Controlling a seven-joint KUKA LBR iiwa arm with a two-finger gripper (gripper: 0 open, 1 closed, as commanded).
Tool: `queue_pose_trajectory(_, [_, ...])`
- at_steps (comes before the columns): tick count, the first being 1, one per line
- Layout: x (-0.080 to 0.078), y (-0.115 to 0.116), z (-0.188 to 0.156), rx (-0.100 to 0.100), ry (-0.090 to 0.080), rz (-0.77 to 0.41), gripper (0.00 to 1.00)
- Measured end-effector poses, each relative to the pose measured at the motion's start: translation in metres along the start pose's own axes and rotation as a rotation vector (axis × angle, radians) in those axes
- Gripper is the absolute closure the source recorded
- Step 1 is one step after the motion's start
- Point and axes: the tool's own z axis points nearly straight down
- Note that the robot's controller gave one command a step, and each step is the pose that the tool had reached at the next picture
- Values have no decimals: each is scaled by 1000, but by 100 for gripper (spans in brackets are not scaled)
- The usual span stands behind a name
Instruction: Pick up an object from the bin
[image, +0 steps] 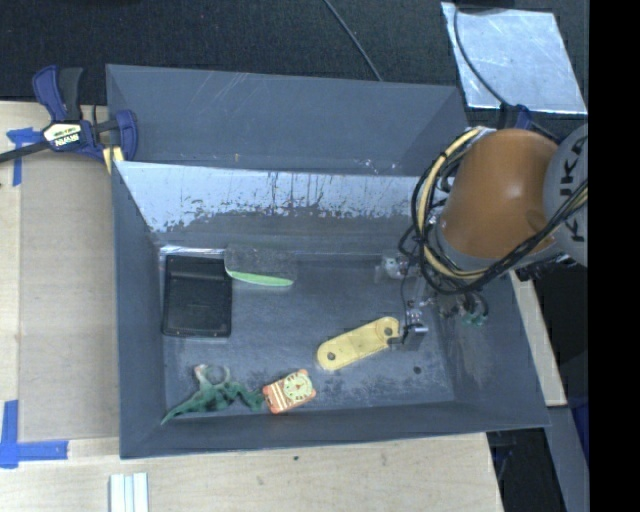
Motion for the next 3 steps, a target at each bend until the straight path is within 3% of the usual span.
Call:
queue_pose_trajectory(1, [0, 0, 0, 0, 0, 0, 0])
queue_pose_trajectory(2, [-4, -4, 18, 1, -13, -10, 0])
queue_pose_trajectory(3, [-37, 1, 15, -1, -16, 179, 0])
